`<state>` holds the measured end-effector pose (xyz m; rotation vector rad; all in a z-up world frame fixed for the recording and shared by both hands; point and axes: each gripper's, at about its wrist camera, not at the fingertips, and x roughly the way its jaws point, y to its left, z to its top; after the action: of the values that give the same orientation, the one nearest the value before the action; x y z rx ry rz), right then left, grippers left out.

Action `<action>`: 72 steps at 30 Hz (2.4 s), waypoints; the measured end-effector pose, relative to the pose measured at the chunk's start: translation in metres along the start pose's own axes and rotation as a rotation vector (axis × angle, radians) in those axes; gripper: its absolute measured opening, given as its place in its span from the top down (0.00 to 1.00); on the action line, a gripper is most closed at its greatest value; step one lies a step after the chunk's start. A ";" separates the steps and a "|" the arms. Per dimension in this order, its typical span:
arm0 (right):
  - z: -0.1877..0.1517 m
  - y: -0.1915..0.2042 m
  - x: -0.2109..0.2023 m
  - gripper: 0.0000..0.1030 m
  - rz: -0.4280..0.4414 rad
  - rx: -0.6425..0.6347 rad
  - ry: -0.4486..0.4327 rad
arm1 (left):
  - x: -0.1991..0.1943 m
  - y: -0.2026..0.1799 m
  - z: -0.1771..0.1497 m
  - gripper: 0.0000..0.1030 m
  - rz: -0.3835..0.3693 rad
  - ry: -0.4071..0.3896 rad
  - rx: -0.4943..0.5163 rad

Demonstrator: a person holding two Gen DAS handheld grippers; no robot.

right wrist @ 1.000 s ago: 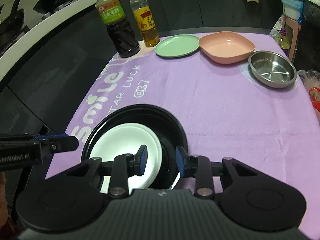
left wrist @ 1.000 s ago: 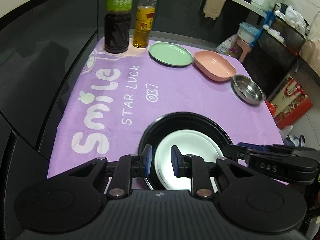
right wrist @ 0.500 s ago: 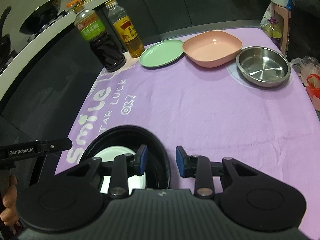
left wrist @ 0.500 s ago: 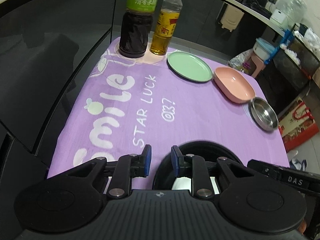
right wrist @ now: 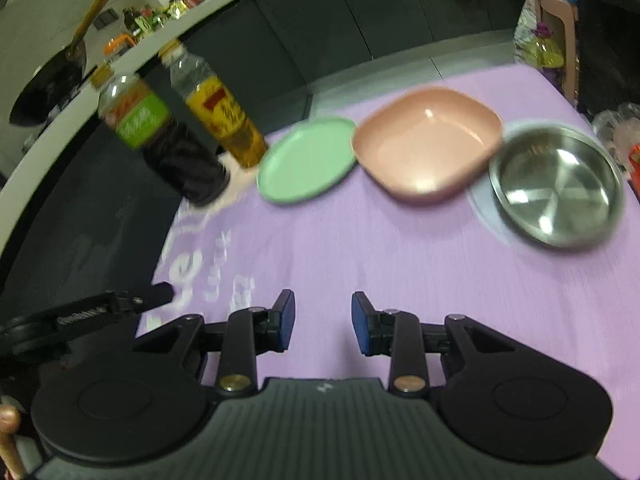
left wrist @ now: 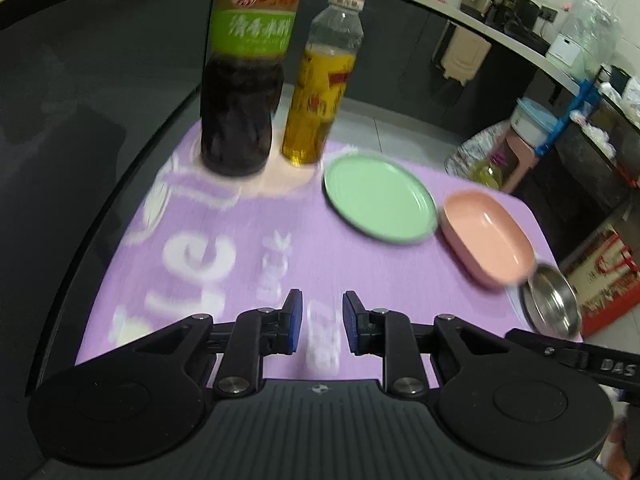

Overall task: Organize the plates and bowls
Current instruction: 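Move both tools away from the bowls to the green plate's rim, then close both tools on the green plate's rim, then lift the green plate with both tools and carry it across the cloth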

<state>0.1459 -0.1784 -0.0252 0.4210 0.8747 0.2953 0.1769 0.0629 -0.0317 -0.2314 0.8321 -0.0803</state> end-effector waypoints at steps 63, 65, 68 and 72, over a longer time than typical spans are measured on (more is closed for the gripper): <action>0.086 0.043 0.112 0.88 -0.074 -0.332 0.057 | 0.045 0.023 0.021 0.82 0.016 -0.021 -0.079; 0.073 0.044 0.101 0.88 -0.058 -0.316 0.069 | 0.032 0.024 0.010 0.82 0.013 -0.037 -0.061; 0.053 0.045 0.085 0.88 -0.033 -0.306 0.082 | 0.014 0.025 -0.005 0.81 0.009 -0.049 -0.045; 0.028 0.046 0.069 0.88 -0.019 -0.295 0.087 | -0.001 0.024 -0.024 0.81 0.010 -0.052 -0.018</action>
<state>0.2062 -0.1161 -0.0344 0.1273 0.9036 0.4212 0.1576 0.0824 -0.0524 -0.2453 0.7825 -0.0576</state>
